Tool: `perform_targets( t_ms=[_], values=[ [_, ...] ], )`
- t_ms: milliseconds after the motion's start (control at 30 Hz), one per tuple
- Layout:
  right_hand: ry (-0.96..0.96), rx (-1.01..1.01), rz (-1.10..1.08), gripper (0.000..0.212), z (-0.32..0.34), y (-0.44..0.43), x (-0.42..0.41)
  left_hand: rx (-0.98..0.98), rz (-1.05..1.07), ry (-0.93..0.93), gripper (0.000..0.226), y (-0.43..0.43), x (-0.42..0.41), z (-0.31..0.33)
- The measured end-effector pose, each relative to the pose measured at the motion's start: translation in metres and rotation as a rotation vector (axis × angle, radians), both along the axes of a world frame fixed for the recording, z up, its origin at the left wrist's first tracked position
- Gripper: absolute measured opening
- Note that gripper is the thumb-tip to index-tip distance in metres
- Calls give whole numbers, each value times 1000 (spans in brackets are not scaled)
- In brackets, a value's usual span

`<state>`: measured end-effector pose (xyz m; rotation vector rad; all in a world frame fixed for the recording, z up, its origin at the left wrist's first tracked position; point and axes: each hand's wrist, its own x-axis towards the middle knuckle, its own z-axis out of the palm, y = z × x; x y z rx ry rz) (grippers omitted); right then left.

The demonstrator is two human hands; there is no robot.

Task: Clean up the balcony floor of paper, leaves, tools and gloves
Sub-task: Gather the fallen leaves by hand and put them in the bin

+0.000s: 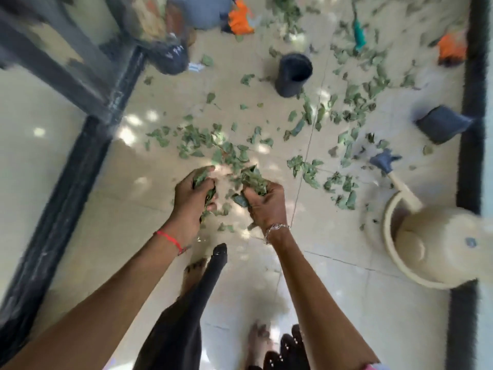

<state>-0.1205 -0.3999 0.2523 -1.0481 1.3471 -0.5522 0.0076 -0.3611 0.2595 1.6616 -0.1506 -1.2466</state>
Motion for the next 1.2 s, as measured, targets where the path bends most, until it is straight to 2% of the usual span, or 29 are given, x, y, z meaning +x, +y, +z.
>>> perform_targets(
  t_ms=[267,367,500,567,633,733,833,933,1033,1100,1200],
  values=[
    [-66,-117,205,31,240,51,22,-78,186,-82,31,97,12,252],
    [-57,-192,329,26,324,76,31,-131,309,-93,31,135,14,339],
    [-80,-332,501,41,415,111,42,-142,427,-174,25,183,15,427],
    [-96,-396,528,38,449,130,46,-134,472,-237,24,203,14,458],
    [-94,-483,598,23,469,154,49,-131,516,-279,25,229,9,480],
    [-119,-483,707,8,486,191,58,-139,591,-314,31,265,1,497],
    [-130,-509,876,13,489,231,66,-124,710,-301,31,308,-5,501],
    [-163,-527,1026,4,485,270,69,-135,845,-275,35,354,-16,496],
    [-239,-511,1130,22,485,309,71,-122,1000,-260,32,402,-24,486],
    [-266,-513,1194,26,485,329,77,-88,1083,-245,33,428,-26,477],
    [-223,-523,1265,18,476,353,89,-56,1200,-216,29,455,-23,458]
  ],
)
